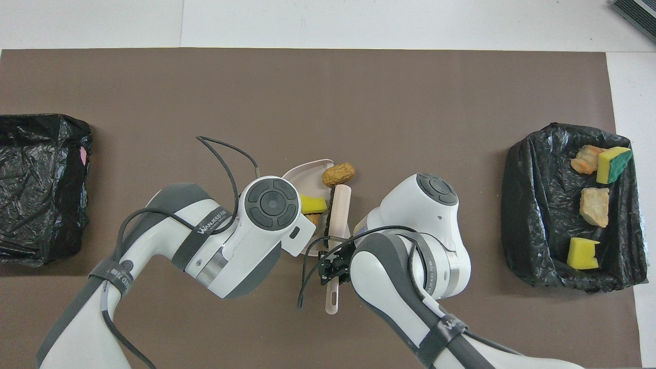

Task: Sweep and dump trash in bin
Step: 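Sweep the yellow sponge piece into the dustpan with the right gripper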

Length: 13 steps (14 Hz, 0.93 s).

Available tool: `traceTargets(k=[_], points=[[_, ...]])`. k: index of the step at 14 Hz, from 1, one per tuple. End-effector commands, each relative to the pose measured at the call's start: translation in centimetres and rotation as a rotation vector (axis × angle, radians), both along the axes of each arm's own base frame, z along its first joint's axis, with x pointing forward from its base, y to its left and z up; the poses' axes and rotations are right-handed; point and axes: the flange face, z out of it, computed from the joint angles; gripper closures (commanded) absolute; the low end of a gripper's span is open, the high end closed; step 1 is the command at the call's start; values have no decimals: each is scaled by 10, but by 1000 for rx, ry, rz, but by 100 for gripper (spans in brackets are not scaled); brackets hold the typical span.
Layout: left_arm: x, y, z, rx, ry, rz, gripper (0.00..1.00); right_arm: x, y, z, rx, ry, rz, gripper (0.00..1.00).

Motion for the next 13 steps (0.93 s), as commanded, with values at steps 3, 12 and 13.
traceTargets(k=[3, 12, 13], points=[[-8, 7, -1, -2, -14, -26, 100, 18, -57, 30, -117, -97, 225, 100], [-9, 7, -1, -1, -11, -24, 100, 44, -50, -2, -334, -256, 672, 100], [-9, 7, -1, -1, -11, -24, 100, 39, -51, -7, -338, -242, 647, 100]])
